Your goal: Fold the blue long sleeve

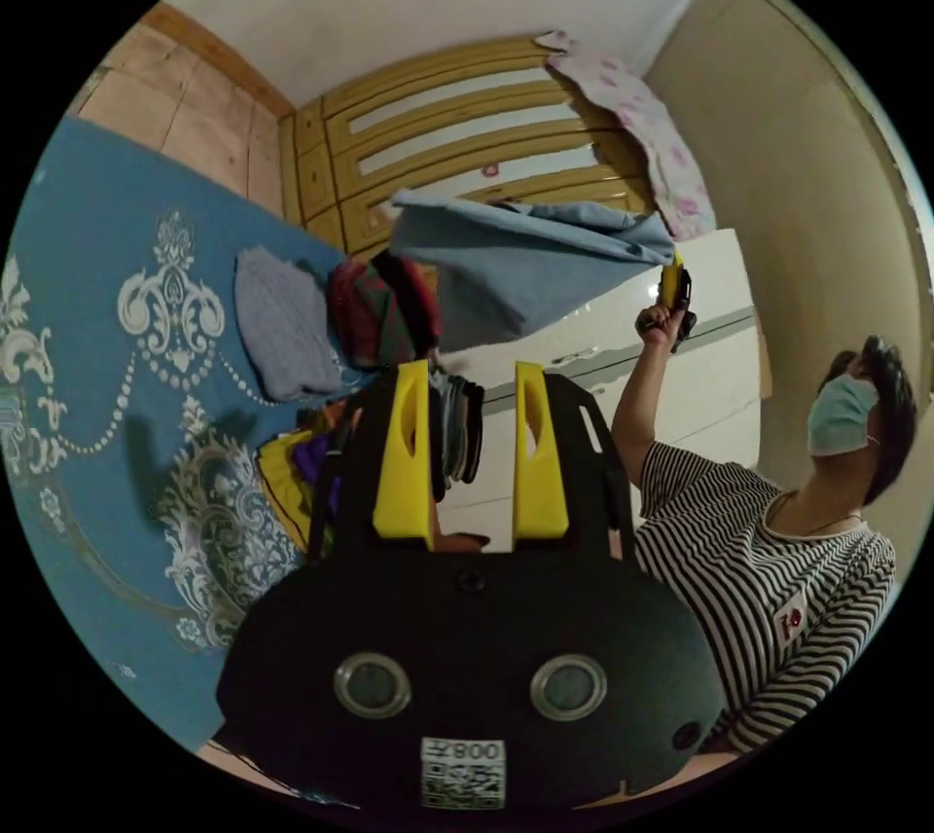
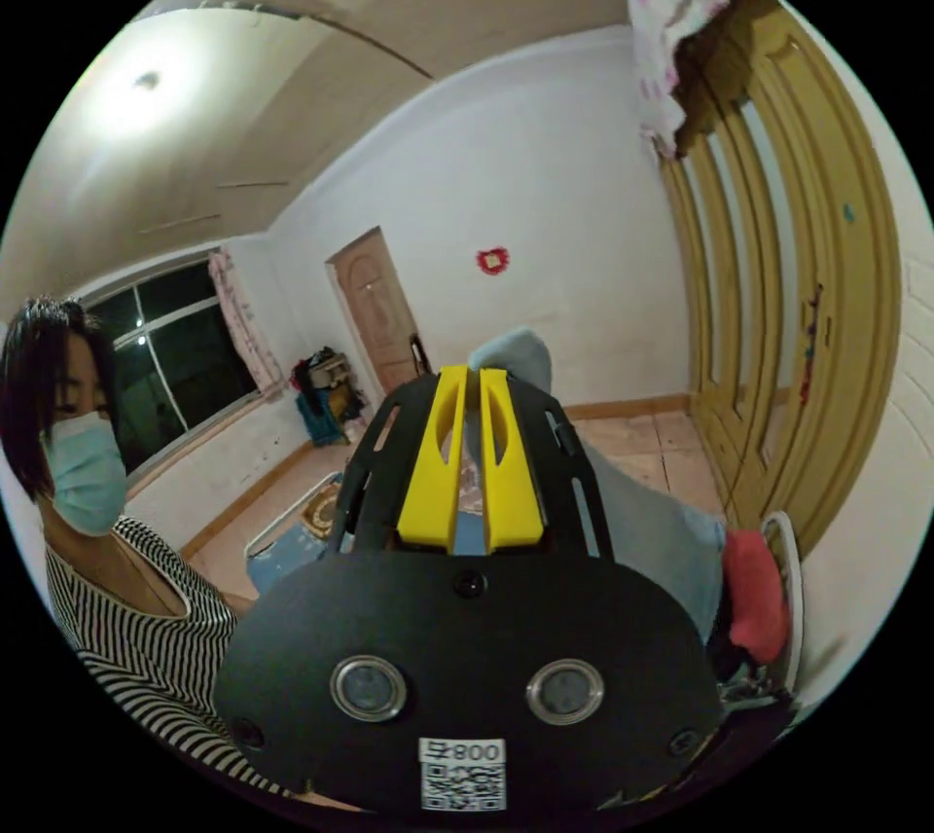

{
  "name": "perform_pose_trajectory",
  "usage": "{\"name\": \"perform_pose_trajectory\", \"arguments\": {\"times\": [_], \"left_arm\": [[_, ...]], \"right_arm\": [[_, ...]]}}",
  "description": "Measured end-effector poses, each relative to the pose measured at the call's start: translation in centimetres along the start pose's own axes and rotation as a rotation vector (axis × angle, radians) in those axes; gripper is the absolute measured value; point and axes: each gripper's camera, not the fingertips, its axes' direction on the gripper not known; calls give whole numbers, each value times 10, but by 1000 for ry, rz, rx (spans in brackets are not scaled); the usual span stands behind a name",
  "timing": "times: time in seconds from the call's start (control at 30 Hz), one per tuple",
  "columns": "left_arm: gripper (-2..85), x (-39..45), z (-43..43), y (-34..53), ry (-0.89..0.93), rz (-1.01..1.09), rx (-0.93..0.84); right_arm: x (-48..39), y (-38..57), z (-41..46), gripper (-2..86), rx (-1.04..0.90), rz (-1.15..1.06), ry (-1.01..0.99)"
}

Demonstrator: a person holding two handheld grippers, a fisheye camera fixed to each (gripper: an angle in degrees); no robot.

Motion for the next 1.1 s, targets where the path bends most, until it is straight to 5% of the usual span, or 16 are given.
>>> {"name": "perform_pose_trajectory", "arguments": {"times": [0.47,0.67,0.8,0.93,1.1], "left_arm": [[125,256,-285,92,-249,235,418],[104,305,-285,119,-243,176,237],[79,326,-290,139,-224,118,340],[88,355,-221,148,-128,74,51],[130,405,-227,184,-202,20,193]], "right_arm": [[-254,128,120,15,-54,6,-484],[-320,185,173,14,-101,2,-663],[-359,215,200,15,-154,-38,-728],[-377,238,225,16,-196,-46,-770],[-376,253,235,16,-209,-69,-805]]}}
